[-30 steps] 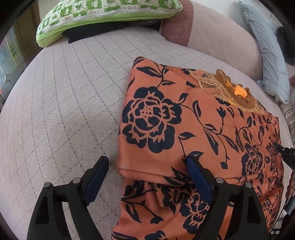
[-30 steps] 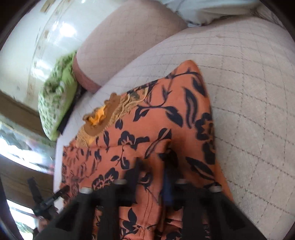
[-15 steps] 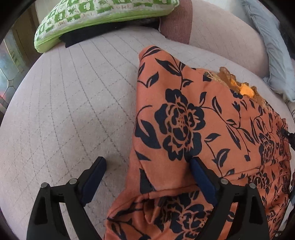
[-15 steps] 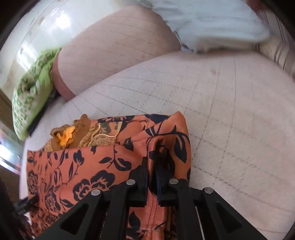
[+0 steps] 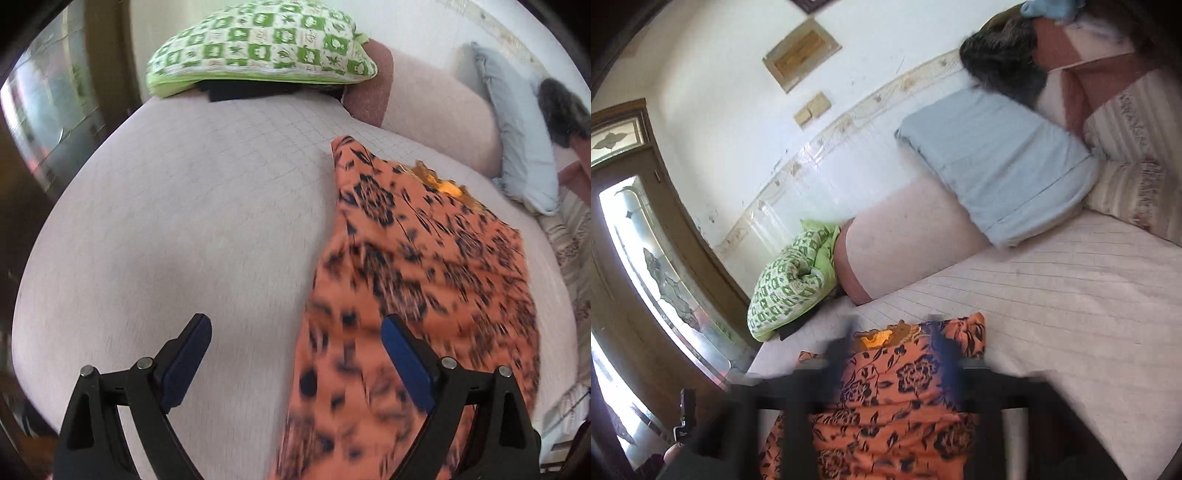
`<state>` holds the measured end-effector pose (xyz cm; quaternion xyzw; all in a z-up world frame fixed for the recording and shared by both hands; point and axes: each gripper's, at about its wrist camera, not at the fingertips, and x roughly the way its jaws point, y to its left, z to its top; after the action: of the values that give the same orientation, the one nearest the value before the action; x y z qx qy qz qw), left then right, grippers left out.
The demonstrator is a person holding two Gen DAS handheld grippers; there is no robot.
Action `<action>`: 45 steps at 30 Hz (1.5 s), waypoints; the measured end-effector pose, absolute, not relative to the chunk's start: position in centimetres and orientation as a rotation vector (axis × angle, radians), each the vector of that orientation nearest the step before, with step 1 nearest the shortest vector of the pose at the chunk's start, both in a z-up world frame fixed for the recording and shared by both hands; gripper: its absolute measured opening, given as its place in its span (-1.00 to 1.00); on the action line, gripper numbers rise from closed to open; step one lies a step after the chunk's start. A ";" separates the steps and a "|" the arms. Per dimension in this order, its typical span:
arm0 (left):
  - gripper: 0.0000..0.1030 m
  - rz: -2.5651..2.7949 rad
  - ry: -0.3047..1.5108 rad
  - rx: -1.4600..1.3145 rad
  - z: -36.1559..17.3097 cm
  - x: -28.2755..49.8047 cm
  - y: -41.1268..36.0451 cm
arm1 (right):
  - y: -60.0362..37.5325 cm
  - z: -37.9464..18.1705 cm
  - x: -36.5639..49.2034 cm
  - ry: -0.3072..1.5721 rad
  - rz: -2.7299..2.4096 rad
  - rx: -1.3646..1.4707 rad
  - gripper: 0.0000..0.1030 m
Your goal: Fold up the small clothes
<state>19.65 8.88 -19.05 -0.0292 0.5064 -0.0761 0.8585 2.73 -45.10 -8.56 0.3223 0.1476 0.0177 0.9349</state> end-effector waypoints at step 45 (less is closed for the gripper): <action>-0.87 -0.263 1.245 -0.162 -27.4 6.5 12.2 | -34.1 -29.1 -4.1 1.213 0.140 0.781 -0.67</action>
<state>6.48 12.18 -27.40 -0.0756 0.5808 -0.1225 0.8012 -4.09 -34.09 -29.14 0.3574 0.5548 0.0641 0.7486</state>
